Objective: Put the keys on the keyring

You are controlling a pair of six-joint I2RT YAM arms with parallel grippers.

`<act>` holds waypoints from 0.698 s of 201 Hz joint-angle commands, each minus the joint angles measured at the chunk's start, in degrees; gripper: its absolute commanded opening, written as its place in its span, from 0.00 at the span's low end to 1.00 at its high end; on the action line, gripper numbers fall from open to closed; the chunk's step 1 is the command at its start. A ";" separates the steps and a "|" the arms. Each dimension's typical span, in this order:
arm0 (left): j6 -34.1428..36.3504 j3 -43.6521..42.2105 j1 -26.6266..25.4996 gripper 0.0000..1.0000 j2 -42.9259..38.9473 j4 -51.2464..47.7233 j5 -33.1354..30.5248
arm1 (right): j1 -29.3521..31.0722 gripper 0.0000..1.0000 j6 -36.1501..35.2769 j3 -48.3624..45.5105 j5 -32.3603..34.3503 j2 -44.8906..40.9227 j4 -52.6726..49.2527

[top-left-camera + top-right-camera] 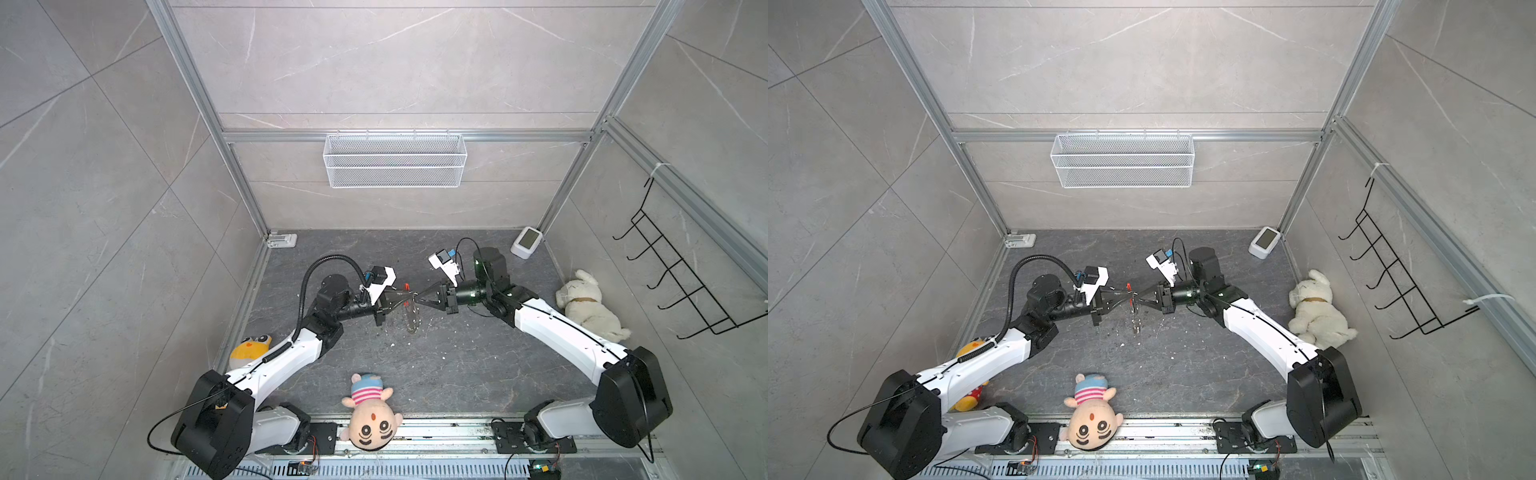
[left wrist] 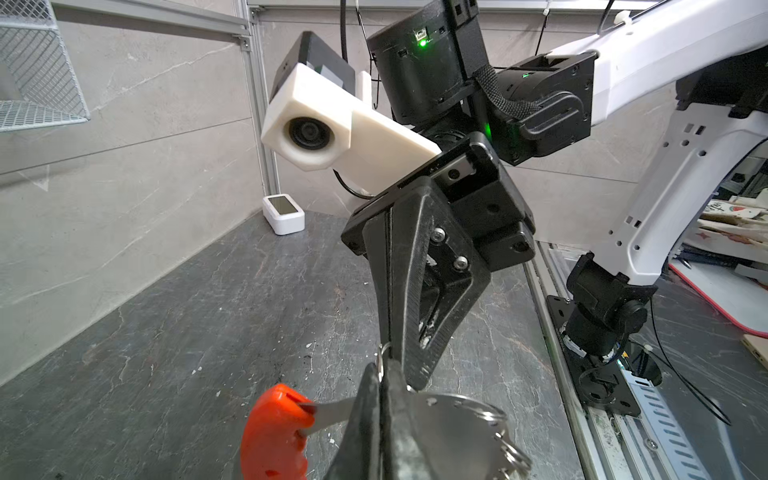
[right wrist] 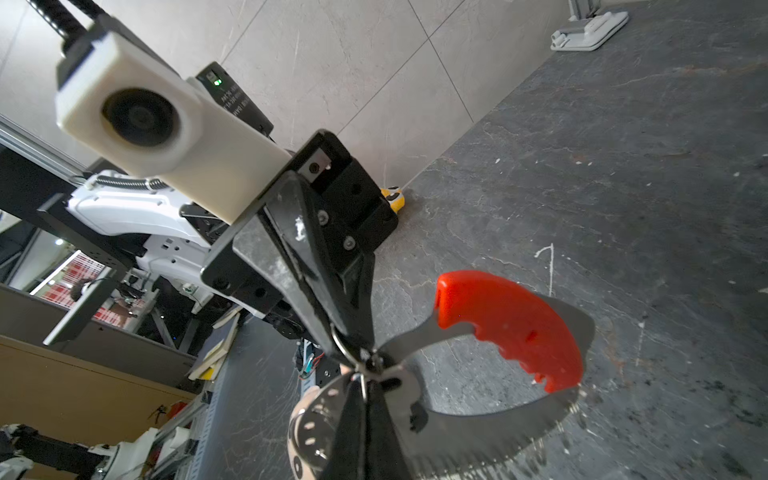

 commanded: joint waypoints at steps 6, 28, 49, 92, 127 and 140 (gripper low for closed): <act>-0.65 2.49 -0.47 0.00 -1.89 5.37 5.31 | -1.64 0.00 2.49 -0.76 -0.24 1.42 4.53; -0.46 2.58 -0.31 0.00 -2.05 4.79 5.41 | -1.70 0.00 2.56 -1.35 -0.31 1.30 4.78; 0.55 2.66 -0.24 0.00 -1.98 3.23 5.31 | -1.83 0.00 1.67 -1.63 0.17 -0.43 3.98; 3.86 2.82 0.04 0.00 -1.55 0.81 5.18 | -1.98 0.00 -1.63 0.10 0.42 -3.94 -1.42; 5.58 3.01 0.04 0.00 -1.02 -0.16 4.54 | -1.92 0.00 -2.48 0.93 -1.17 -4.13 -3.05; 5.39 3.25 0.09 0.00 -0.72 -0.42 4.36 | -1.97 0.00 -3.41 0.82 -0.93 -4.47 -4.14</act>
